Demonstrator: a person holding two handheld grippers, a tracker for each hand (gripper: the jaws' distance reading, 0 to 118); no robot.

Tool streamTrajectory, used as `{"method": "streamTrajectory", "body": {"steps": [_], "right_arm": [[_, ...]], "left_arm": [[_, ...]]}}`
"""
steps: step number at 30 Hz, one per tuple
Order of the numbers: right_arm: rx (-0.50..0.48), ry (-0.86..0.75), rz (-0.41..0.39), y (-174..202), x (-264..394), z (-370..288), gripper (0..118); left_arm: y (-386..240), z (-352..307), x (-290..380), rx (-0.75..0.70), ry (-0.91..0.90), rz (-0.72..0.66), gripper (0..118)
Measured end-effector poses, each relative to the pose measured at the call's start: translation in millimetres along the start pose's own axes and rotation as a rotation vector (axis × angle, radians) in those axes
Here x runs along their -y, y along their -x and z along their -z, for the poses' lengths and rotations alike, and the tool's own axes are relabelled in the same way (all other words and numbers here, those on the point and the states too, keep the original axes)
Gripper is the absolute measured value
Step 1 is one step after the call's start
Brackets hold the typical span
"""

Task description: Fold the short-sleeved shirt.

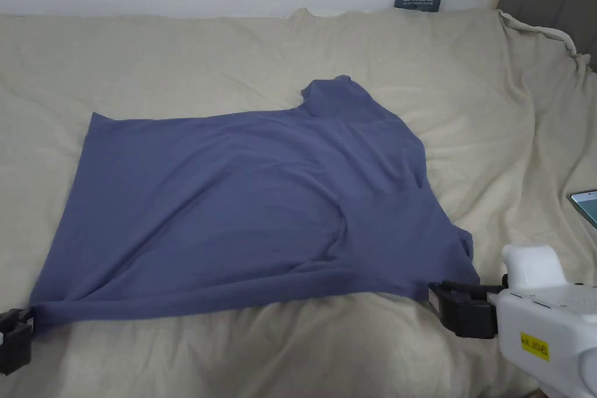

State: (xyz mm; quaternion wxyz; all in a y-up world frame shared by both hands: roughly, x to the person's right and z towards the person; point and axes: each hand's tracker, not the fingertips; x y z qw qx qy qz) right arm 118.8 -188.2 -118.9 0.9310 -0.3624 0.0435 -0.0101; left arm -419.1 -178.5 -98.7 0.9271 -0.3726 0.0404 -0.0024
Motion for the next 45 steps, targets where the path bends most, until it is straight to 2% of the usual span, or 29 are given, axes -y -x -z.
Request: {"method": "streamTrajectory", "body": {"steps": [1, 2, 4, 5, 6, 9, 17, 20, 23, 31, 36, 38, 39, 40, 41, 42, 43, 45], "right_arm": [[-0.01, 0.028, 0.015, -2, -2, 7, 94], [-0.018, 0.035, 0.03, -4, -2, 11, 73], [-0.021, 0.033, 0.009, -3, -4, 19, 9], [-0.018, 0.041, 0.009, -2, -4, 25, 9], [-0.062, 0.067, 0.0, -1, -4, 29, 8], [-0.036, 0.067, -0.036, 1, -8, 27, 4], [-0.045, 0.035, -0.03, 5, -26, 3, 4], [-0.074, -0.023, 0.007, 6, -49, -4, 4], [-0.066, -0.048, -0.014, 9, -81, 4, 4], [-0.04, -0.031, -0.022, 16, -161, 77, 4], [-0.051, 0.055, 0.041, 11, -187, 135, 4], [0.02, 0.106, 0.014, 12, -188, 154, 4], [-0.014, 0.118, 0.013, 8, -186, 159, 5], [-0.021, 0.113, 0.018, 7, -185, 161, 8], [-0.013, 0.109, 0.018, 7, -183, 162, 10], [-0.011, 0.102, 0.021, 5, -182, 162, 10], [-0.016, 0.096, 0.037, -1, -182, 162, 21], [-0.017, 0.112, 0.058, -5, -182, 160, 68]], "left_arm": [[2, 1, 0, 0.001, 0.002, -0.003, 8], [2, 2, 0, 0.005, 0.004, -0.01, 8], [3, 2, 0, 0.013, 0.009, -0.024, 8], [5, 3, 0, 0.017, 0.015, -0.028, 8], [5, 3, 0, 0.017, 0.016, -0.027, 8], [4, 3, -1, 0.013, 0.021, -0.022, 8], [6, -3, -11, 0.015, 0.004, -0.045, 8], [9, -3, -25, 0.018, -0.015, -0.073, 8], [12, 8, -50, 0.009, -0.045, -0.101, 8], [8, 90, -127, -0.007, 0.015, -0.078, 8], [-1, 133, -151, -0.049, 0.084, -0.076, 8], [-3, 145, -151, -0.046, 0.102, -0.071, 8], [-4, 152, -151, -0.046, 0.124, -0.058, 10], [-5, 154, -149, -0.049, 0.143, -0.033, 22], [-5, 155, -147, -0.05, 0.138, -0.017, 28], [-5, 156, -146, -0.068, 0.146, -0.011, 28], [-3, 158, -147, -0.071, 0.16, -0.022, 51], [3, 156, -146, -0.041, 0.179, -0.043, 97]]}}
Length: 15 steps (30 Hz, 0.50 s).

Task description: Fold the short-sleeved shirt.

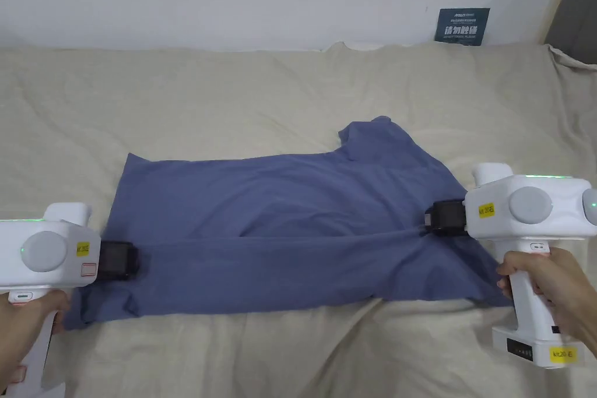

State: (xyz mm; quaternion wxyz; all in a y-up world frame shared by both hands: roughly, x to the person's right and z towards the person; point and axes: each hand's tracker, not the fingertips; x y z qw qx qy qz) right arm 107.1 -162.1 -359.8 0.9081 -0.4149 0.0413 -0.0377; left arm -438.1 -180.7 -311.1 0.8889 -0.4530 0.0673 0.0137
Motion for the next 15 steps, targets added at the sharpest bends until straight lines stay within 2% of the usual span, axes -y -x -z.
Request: {"method": "streamTrajectory", "body": {"steps": [1, 3, 5, 6, 8, 9, 10, 12, 13, 15], "right_arm": [[0.002, -0.006, 0.007, -1, 1, -6, 90], [-0.022, -0.067, -0.011, -3, 3, -22, 91], [-0.051, -0.086, -0.033, -3, 5, -39, 90], [-0.067, -0.087, -0.042, -3, 6, -48, 85], [-0.081, -0.146, -0.089, 3, 17, -70, 46], [-0.065, -0.177, -0.105, 6, 25, -81, 22], [-0.047, -0.202, -0.114, 10, 32, -89, 7], [-0.1, -0.206, -0.108, 13, 49, -103, 6], [-0.116, -0.202, -0.084, 16, 58, -108, 0], [-0.139, -0.208, -0.089, 24, 76, -113, 0]], "left_arm": [[2, -5, 2, 0.029, -0.025, -0.018, 115], [6, -22, 6, 0.062, -0.082, -0.041, 117], [13, -41, 11, 0.097, -0.051, -0.039, 117], [13, -51, 16, 0.096, -0.034, -0.046, 117], [15, -72, 31, 0.088, -0.053, -0.026, 114], [14, -84, 41, 0.081, -0.084, -0.015, 105], [14, -97, 52, 0.081, -0.139, -0.024, 77], [16, -108, 72, 0.124, -0.162, -0.073, 25], [17, -109, 80, 0.151, -0.156, -0.105, 6], [16, -109, 96, 0.149, -0.135, -0.098, 0]]}}
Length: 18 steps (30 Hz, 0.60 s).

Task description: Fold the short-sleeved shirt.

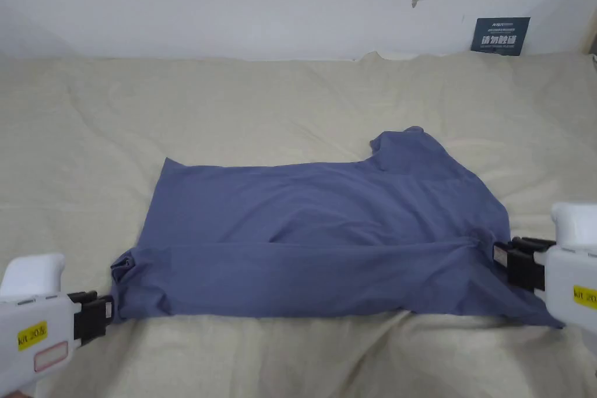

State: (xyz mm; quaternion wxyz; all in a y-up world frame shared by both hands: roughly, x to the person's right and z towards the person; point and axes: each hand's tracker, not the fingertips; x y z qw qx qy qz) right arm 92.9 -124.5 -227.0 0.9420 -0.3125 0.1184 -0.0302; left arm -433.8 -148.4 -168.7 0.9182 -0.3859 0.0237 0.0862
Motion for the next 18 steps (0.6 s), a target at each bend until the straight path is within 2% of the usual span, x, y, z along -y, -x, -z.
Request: {"method": "streamTrajectory", "body": {"steps": [2, 7, 8, 9, 10, 11, 12, 13, 14, 18], "right_arm": [[0.002, 0.0, -0.033, 11, 15, -6, 0], [-0.02, 0.046, -0.017, 15, 31, 1, 0], [-0.012, 0.052, -0.018, 17, 32, 1, 0], [-0.01, 0.056, -0.021, 18, 33, 1, 0], [-0.011, 0.056, -0.022, 18, 34, 1, 0], [-0.012, 0.058, -0.015, 17, 34, 2, 0], [-0.019, 0.062, -0.006, 17, 34, 2, 0], [-0.022, 0.062, -0.003, 18, 34, 1, 0], [-0.022, 0.062, -0.001, 19, 34, 1, 0], [-0.024, 0.071, -0.009, 20, 36, 1, 0]], "left_arm": [[0, 6, 11, -0.065, 0.02, 0.029, 0], [8, 18, 8, -0.029, 0.008, -0.004, 0], [8, 20, 5, -0.026, 0.006, 0.005, 9], [6, 21, 3, -0.02, -0.007, 0.021, 27], [6, 24, 0, 0.001, -0.019, 0.043, 50], [8, 28, -5, 0.005, -0.021, 0.045, 59], [9, 35, -8, 0.001, -0.011, 0.044, 59], [7, 40, -9, -0.014, -0.002, 0.051, 83], [9, 44, -11, -0.025, -0.005, 0.052, 91], [20, 67, -14, -0.033, 0.049, 0.02, 91]]}}
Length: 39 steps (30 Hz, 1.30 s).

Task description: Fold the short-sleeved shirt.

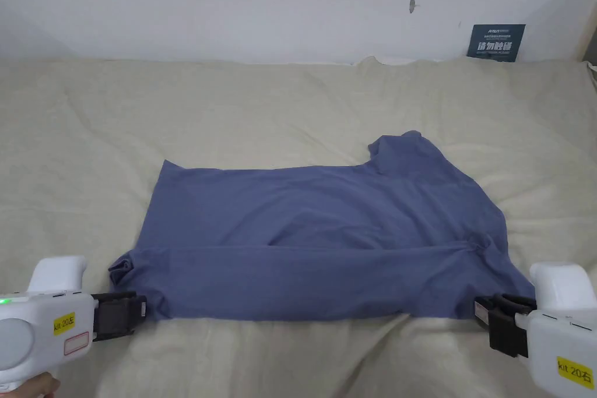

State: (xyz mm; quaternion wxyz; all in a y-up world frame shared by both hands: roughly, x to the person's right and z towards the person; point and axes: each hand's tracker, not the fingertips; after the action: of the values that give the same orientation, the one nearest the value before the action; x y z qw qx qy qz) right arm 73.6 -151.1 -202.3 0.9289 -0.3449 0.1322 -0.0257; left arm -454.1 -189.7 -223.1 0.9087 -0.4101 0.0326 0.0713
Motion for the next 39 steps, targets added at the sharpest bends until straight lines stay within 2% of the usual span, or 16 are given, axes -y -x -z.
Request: {"method": "streamTrajectory", "body": {"steps": [1, 2, 3, 6, 11, 12, 14, 15, 16, 22, 27, 30, 32, 33, 36, 39], "right_arm": [[0.004, 0.003, -0.001, 0, 1, 1, 0], [0.007, 0.004, -0.003, 0, 1, 3, 0], [0.011, 0.009, -0.005, 1, 1, 5, 0], [0.015, 0.017, -0.007, 3, 2, 5, 0], [0.022, 0.009, 0.013, -8, 12, 3, 0], [0.028, 0.003, 0.013, -12, 15, 2, 8], [0.041, 0.006, 0.01, -22, 21, 0, 69], [0.073, 0.027, 0.002, -26, 23, 1, 90], [0.102, 0.025, -0.01, -31, 25, 1, 94], [0.195, -0.016, -0.064, -58, 25, 19, 94], [0.231, 0.079, -0.066, -67, 14, 57, 93], [0.147, 0.103, 0.0, -75, 13, 74, 62], [0.168, 0.06, 0.007, -70, 6, 65, 24], [0.175, 0.062, 0.002, -68, 4, 66, 12], [0.159, 0.094, 0.008, -77, 6, 69, 11], [0.13, 0.065, 0.085, -80, 0, 52, 10]], "left_arm": [[2, 6, 1, 0.061, 0.032, -0.022, 80], [3, 11, 2, 0.077, 0.042, -0.021, 59], [-4, 9, 4, -0.024, 0.031, 0.02, 39], [-10, 3, -1, 0.024, 0.016, 0.055, 10], [-23, 1, -1, -0.017, 0.026, 0.121, 9], [-21, -1, -2, -0.01, 0.023, 0.106, 9], [-16, -5, -2, 0.008, 0.013, 0.074, 9], [-14, -6, -3, 0.012, 0.007, 0.066, 9], [-13, -8, -3, 0.015, 0.009, 0.063, 9], [-14, -9, -5, 0.027, 0.008, 0.082, 9], [-12, -12, -7, 0.039, 0.005, 0.066, 9], [-11, -13, -8, 0.05, 0.006, 0.067, 9], [-12, -14, -9, 0.051, 0.008, 0.07, 9], [-12, -15, -9, 0.057, 0.01, 0.069, 9], [-12, -18, -11, 0.064, 0.013, 0.072, 9], [-12, -29, -9, 0.068, -0.003, 0.078, 9]]}}
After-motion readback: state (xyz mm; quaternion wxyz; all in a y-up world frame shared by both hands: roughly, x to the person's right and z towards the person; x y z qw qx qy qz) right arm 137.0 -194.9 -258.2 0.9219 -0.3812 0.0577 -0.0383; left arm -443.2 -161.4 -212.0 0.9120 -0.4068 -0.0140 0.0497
